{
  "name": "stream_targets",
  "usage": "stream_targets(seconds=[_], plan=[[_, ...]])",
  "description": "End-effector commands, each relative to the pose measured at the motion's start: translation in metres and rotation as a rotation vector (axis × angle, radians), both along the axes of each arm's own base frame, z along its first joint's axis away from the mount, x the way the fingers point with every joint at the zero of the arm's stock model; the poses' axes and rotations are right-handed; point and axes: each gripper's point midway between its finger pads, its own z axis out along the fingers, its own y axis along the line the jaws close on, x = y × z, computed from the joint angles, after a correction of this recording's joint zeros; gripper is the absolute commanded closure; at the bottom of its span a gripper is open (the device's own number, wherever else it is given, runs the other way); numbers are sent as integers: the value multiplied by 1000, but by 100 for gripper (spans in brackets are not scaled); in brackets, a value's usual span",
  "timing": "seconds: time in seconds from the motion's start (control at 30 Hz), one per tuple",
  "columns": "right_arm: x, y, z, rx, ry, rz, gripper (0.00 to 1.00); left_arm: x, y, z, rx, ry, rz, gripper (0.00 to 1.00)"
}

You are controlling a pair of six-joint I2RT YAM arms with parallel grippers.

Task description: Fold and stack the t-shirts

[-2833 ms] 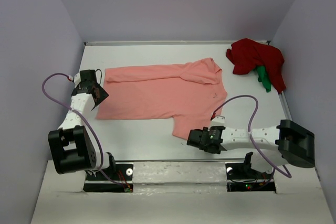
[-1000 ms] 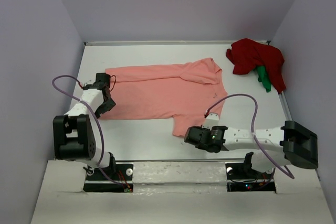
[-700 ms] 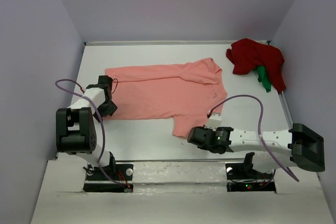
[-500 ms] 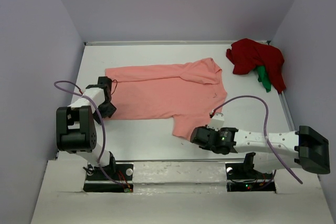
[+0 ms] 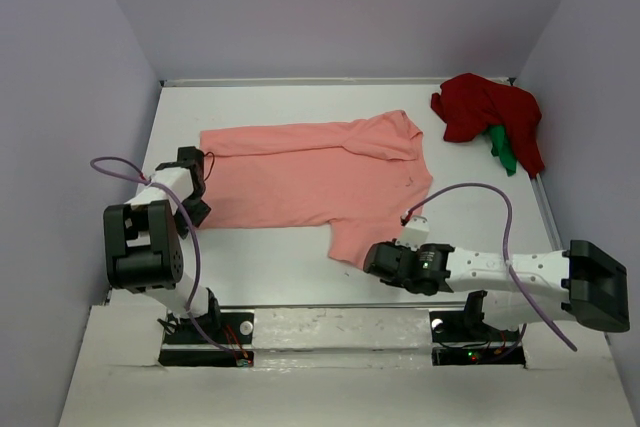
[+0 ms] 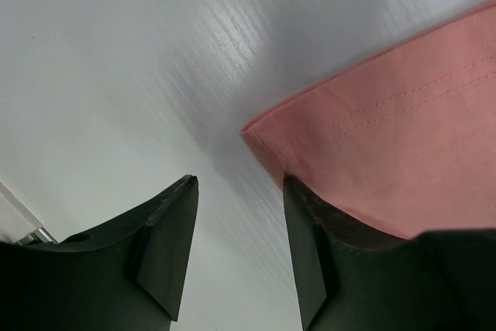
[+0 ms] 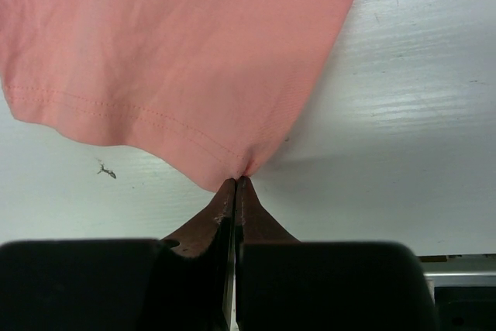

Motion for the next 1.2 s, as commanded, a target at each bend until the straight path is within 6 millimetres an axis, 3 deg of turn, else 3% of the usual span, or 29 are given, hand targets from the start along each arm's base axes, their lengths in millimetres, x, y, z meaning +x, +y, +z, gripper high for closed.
stream_targets(seconds=[0.0, 0.3, 0.4, 0.53, 0.73, 0.87, 1.0, 1.17], plan=[[2, 1, 1, -13, -20, -1, 100, 2, 12, -1, 59, -3, 20, 41], [2, 2, -3, -32, -8, -7, 100, 18, 14, -11, 28, -26, 4, 46], [2, 3, -4, -40, -3, -3, 100, 21, 17, -13, 39, -28, 0, 60], [2, 6, -6, -46, 3, 6, 100, 25, 13, -17, 14, -36, -24, 97], [3, 8, -9, -61, 6, 4, 100, 25, 8, -10, -9, -57, -44, 100], [5, 5, -10, -81, 0, -18, 100, 30, 5, 11, -17, -110, -86, 100], [11, 3, -6, -119, -24, -31, 100, 38, -4, 48, 13, -203, -159, 100], [16, -3, 1, -180, -49, -47, 100, 38, -13, 82, 66, -253, -227, 100]])
